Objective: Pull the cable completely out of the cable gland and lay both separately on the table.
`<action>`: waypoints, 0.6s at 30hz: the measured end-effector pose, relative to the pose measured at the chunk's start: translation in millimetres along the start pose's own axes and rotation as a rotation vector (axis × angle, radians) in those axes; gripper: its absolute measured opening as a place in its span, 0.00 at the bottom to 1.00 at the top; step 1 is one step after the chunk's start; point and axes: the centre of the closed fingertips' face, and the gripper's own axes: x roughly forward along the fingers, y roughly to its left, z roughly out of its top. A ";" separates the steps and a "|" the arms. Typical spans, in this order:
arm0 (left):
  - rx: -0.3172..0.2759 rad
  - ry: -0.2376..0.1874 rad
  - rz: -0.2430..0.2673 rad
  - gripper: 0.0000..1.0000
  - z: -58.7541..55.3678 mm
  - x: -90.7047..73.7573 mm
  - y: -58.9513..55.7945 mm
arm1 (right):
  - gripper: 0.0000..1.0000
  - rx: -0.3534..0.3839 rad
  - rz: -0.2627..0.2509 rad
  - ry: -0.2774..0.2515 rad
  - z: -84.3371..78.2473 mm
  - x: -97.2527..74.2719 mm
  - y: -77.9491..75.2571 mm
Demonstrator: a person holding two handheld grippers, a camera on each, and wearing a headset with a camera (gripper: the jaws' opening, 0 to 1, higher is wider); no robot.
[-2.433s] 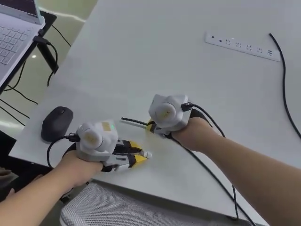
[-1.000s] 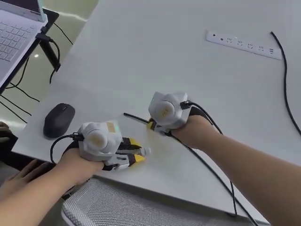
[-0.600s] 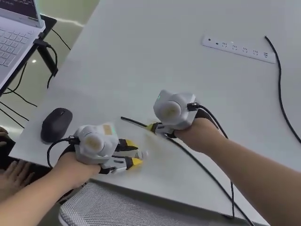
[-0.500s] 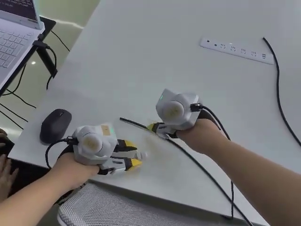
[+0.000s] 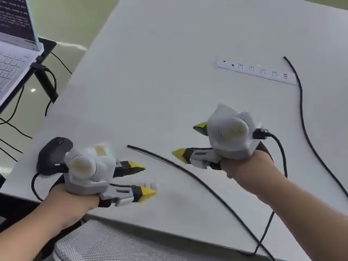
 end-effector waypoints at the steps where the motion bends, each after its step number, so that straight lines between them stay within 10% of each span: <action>1: -0.017 -0.014 0.005 0.43 3.4 -2.3 -0.7 | 0.52 0.023 -0.009 -0.017 0.1 -8.4 -1.7; 18: -0.036 -0.047 0.066 0.58 18.7 -27.6 -18.4 | 0.64 0.242 -0.097 -0.217 -29.2 -102.4 -9.7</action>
